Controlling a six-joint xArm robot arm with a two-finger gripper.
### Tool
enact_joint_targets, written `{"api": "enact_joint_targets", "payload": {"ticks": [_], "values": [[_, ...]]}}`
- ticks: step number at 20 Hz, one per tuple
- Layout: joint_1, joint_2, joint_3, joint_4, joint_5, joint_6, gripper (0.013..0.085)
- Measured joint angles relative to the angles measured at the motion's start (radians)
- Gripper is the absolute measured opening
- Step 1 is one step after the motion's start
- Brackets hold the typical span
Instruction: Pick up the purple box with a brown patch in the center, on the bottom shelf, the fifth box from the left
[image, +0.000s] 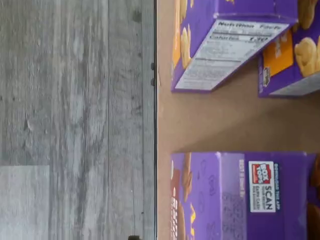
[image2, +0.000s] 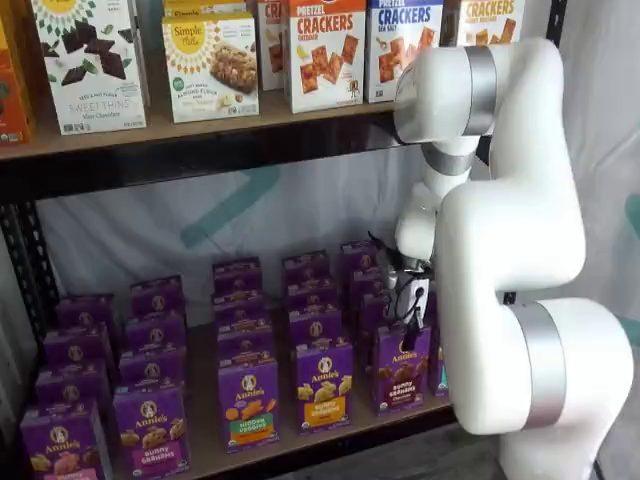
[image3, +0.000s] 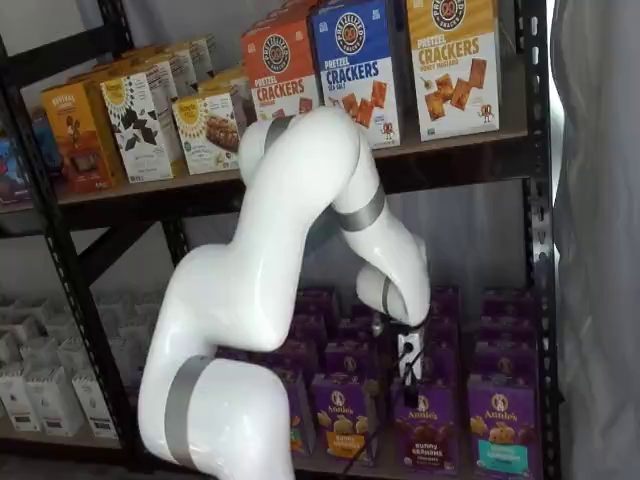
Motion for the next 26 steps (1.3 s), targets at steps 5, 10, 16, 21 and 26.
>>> {"api": "enact_joint_targets", "payload": {"ticks": [5, 10, 16, 21, 26], "values": [[0.002, 0.043, -0.046, -0.046, 0.008, 0.044, 0.085], [-0.001, 0.077, -0.083, -0.179, 0.022, 0.163, 0.085], [-0.002, 0.108, -0.107, -0.222, 0.016, 0.201, 0.085], [0.001, 0.13, -0.115, -0.242, -0.011, 0.221, 0.085], [0.002, 0.142, -0.117, -0.228, -0.031, 0.209, 0.081]]}}
